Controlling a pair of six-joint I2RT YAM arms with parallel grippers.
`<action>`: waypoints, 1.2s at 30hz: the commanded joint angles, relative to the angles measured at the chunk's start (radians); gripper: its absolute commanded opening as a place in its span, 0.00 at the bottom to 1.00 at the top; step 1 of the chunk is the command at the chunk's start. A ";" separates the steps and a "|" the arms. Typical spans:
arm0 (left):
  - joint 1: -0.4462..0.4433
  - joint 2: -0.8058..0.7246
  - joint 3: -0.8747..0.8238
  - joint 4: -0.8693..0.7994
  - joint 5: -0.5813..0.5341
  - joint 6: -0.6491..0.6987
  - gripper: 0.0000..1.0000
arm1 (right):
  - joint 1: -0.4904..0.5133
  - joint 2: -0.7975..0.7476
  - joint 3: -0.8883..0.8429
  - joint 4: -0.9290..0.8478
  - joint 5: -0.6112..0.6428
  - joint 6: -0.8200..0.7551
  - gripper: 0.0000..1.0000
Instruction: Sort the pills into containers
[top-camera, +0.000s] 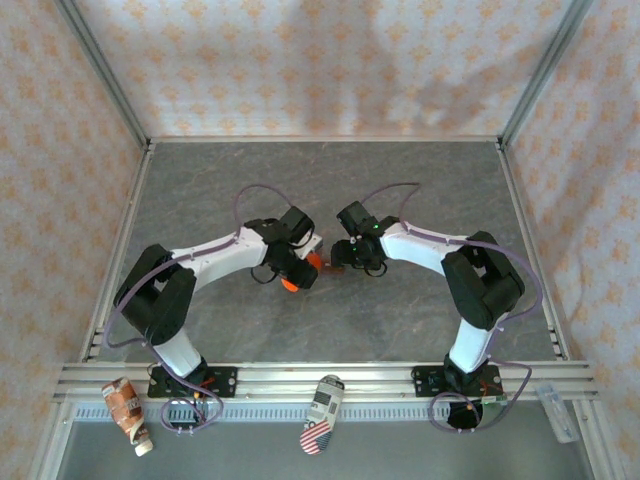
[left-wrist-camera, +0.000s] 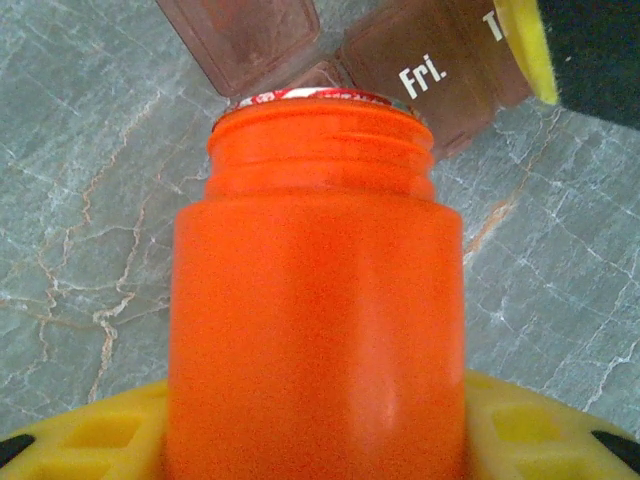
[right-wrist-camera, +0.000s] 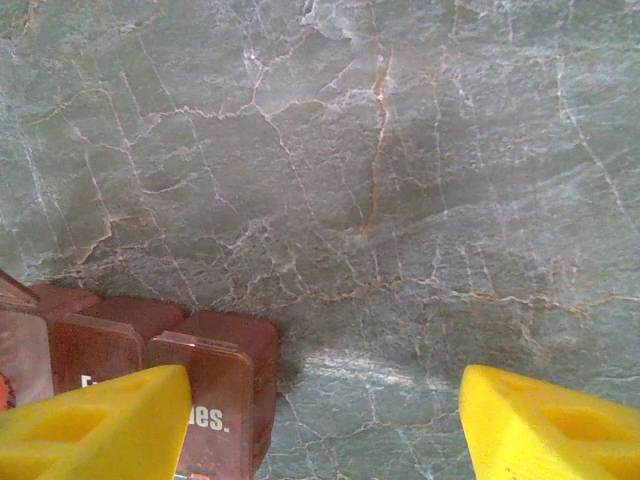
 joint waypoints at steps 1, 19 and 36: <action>0.007 0.015 0.044 -0.054 0.004 0.022 0.00 | 0.006 0.022 -0.022 -0.001 0.026 0.012 0.71; 0.006 0.046 0.088 -0.120 -0.012 0.044 0.00 | 0.006 0.021 -0.028 -0.001 0.028 0.012 0.71; 0.006 0.052 0.130 -0.167 -0.016 0.062 0.00 | 0.006 0.023 -0.025 -0.001 0.027 0.015 0.71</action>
